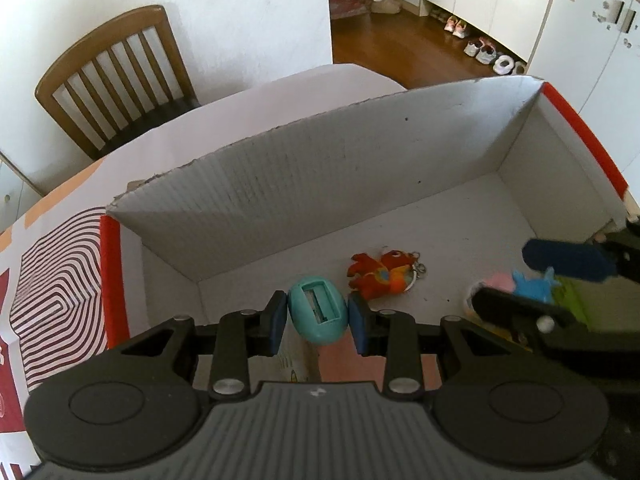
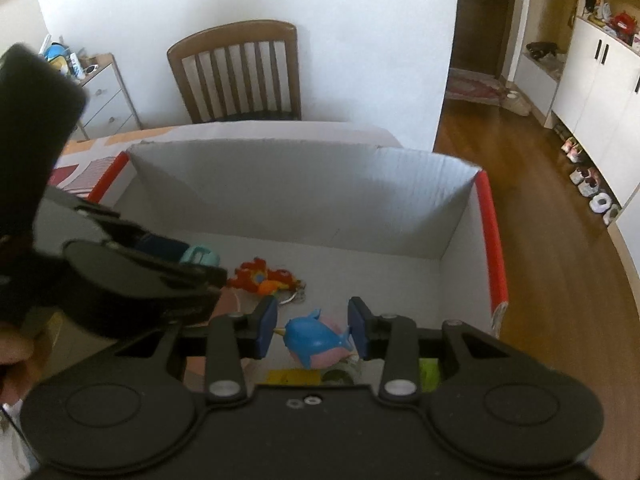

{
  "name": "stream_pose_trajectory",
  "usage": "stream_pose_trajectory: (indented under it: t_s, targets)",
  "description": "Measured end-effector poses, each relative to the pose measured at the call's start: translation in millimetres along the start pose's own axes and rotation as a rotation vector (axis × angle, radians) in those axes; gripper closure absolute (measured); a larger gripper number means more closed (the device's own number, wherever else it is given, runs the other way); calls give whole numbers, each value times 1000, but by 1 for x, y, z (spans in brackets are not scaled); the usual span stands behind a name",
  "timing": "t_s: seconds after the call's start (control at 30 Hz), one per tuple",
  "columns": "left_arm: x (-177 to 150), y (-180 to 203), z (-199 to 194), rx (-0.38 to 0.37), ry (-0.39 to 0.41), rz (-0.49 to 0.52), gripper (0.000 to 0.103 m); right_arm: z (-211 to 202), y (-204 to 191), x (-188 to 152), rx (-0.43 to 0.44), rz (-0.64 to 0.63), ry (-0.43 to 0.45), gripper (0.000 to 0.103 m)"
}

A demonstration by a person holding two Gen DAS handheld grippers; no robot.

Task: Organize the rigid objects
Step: 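Lower both items into the shoebox and open both tools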

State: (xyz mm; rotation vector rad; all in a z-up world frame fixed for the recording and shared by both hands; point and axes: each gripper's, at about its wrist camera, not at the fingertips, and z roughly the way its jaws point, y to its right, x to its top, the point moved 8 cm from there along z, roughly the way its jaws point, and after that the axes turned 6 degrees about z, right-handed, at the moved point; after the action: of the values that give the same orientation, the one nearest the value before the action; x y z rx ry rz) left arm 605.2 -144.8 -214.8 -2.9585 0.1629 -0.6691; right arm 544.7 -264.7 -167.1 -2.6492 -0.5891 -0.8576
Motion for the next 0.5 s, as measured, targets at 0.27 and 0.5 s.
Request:
stream_pose_trajectory:
  t_s: [0.27,0.5]
  targets:
    - [-6,1,10,-4,-41,-5,70,-6,-4,-6,43,2,-33,64]
    - [-7,1,6,-17,-31,-22,70,-10,-11,-15,55,-24,-81,63]
